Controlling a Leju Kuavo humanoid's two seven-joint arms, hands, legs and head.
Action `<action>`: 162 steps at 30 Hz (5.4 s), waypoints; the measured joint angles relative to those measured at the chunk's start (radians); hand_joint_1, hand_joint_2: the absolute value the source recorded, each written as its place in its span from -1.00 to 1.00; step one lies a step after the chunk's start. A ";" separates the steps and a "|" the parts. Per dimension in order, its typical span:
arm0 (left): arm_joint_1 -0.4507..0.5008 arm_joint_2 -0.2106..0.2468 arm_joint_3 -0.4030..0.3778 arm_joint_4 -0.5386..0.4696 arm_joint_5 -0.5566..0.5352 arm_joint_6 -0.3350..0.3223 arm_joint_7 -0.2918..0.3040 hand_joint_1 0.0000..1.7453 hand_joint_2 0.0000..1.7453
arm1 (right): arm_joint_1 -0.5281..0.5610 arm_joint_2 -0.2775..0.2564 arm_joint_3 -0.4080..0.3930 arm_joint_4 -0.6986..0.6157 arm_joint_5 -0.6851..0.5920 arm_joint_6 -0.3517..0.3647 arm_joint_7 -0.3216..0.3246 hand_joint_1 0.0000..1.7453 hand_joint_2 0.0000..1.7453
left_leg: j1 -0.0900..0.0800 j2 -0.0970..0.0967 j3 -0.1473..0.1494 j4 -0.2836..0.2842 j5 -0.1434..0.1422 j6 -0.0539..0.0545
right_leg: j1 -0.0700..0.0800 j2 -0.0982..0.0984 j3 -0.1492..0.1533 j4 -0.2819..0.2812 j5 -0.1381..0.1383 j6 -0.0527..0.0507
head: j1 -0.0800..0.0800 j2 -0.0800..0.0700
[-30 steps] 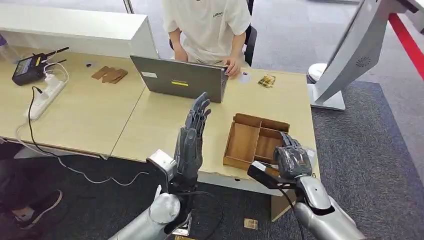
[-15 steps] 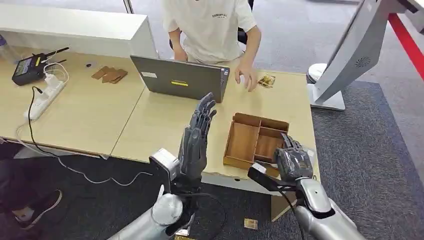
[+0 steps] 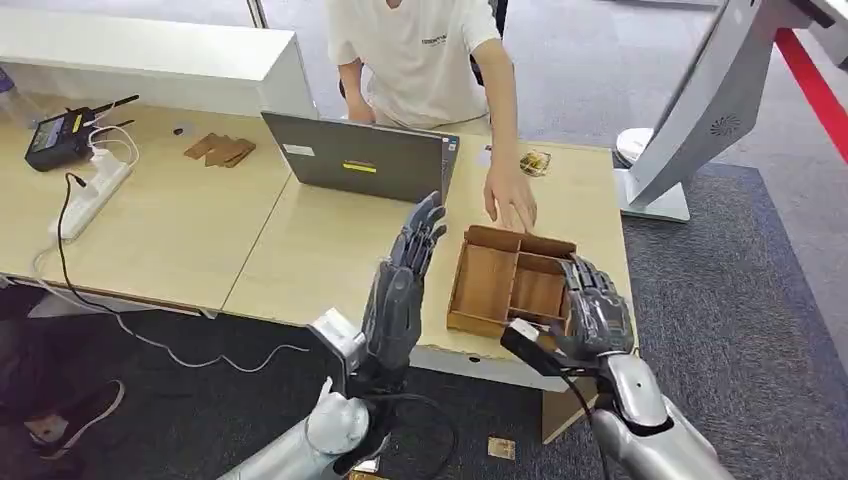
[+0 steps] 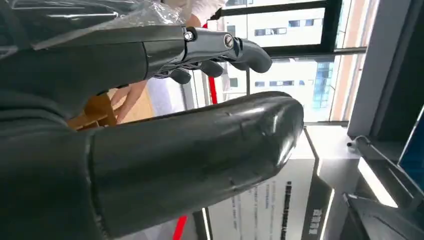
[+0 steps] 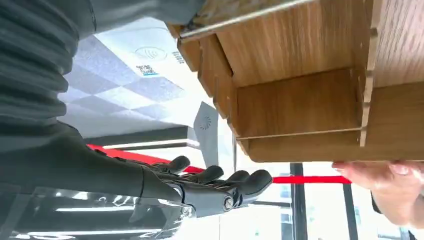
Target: Pass the card to the sensor for recognition and then transmit it.
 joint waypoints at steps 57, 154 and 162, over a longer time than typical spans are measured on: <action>0.008 -0.011 0.010 0.067 0.003 -0.017 -0.018 -1.00 -1.00 | 0.053 -0.085 -0.110 -0.288 0.036 -0.039 0.059 -1.00 1.00 | 0.000 0.000 0.001 0.000 0.000 0.000 | 0.000 0.000 0.000 0.000 0.000 0.000 | 0.000 0.000; 0.005 -0.034 0.010 0.092 0.000 -0.055 -0.042 -1.00 -1.00 | -0.083 0.091 -0.011 0.212 -0.094 -0.004 -0.122 0.52 1.00 | 0.000 0.000 0.000 0.000 0.000 0.000 | 0.000 0.000 0.000 0.000 0.000 0.000 | 0.000 0.000; 0.005 -0.034 0.010 0.092 -0.001 -0.056 -0.039 -1.00 -1.00 | -0.081 0.085 -0.013 0.211 -0.095 -0.004 -0.121 -0.94 1.00 | 0.000 0.000 0.000 0.000 0.000 0.000 | 0.000 0.000 0.000 0.000 0.000 0.000 | 0.000 0.000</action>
